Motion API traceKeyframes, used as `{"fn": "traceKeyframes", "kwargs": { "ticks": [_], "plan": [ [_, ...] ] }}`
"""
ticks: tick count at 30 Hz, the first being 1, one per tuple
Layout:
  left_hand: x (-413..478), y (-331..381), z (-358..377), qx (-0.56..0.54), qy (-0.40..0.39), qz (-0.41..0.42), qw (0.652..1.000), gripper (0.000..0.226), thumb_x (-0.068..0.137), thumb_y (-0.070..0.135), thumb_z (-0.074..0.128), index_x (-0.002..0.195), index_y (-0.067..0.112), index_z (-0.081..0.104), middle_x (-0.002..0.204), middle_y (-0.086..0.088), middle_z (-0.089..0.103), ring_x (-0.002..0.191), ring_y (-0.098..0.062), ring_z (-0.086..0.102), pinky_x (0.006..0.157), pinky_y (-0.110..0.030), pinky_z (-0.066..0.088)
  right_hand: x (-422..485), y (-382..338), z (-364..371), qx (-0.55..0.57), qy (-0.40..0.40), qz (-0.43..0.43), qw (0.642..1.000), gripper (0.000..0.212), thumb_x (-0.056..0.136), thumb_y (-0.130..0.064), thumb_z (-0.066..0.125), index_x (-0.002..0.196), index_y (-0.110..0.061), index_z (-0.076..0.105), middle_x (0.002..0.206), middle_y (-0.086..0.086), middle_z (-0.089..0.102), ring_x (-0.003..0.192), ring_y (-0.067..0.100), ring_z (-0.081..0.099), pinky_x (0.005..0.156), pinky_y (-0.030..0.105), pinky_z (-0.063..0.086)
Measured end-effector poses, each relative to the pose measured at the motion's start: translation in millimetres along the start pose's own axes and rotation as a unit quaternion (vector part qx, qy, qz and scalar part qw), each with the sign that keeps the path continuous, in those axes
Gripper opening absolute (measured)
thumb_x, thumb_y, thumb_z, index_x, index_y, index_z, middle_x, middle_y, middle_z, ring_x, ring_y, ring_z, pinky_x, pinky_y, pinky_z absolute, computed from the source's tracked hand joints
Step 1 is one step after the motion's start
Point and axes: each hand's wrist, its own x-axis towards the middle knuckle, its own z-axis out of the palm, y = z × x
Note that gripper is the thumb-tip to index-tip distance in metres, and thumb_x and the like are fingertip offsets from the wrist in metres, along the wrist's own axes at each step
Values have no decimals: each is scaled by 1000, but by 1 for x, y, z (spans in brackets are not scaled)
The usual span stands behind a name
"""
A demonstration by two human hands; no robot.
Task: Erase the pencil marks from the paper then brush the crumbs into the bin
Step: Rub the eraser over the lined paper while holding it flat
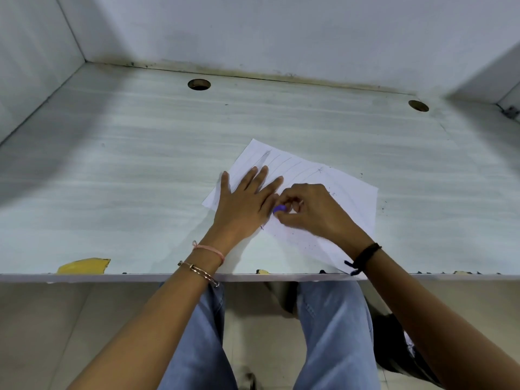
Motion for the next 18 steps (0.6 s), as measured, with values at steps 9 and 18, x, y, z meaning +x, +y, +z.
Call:
{"fn": "traceKeyframes", "kwargs": {
  "ticks": [9, 18],
  "plan": [
    [0, -1, 0, -13, -2, -1, 1000, 50, 104, 47, 12, 152, 45, 2, 163, 7, -6, 149, -12, -8, 113, -62, -9, -3, -2, -4, 10, -47, -19, 999, 10, 72, -9, 73, 79, -16, 73, 69, -6, 63, 65, 5, 52, 61, 13, 39],
    [0, 0, 0, -18, 12, 2, 1000, 49, 104, 46, 12, 152, 45, 5, 163, 8, -3, 150, -11, -6, 114, -62, -8, -4, 4, -9, -4, -71, -27, 997, 12, 73, -12, 74, 82, -19, 74, 73, -9, 63, 68, 5, 52, 63, 13, 39]
  ]
}}
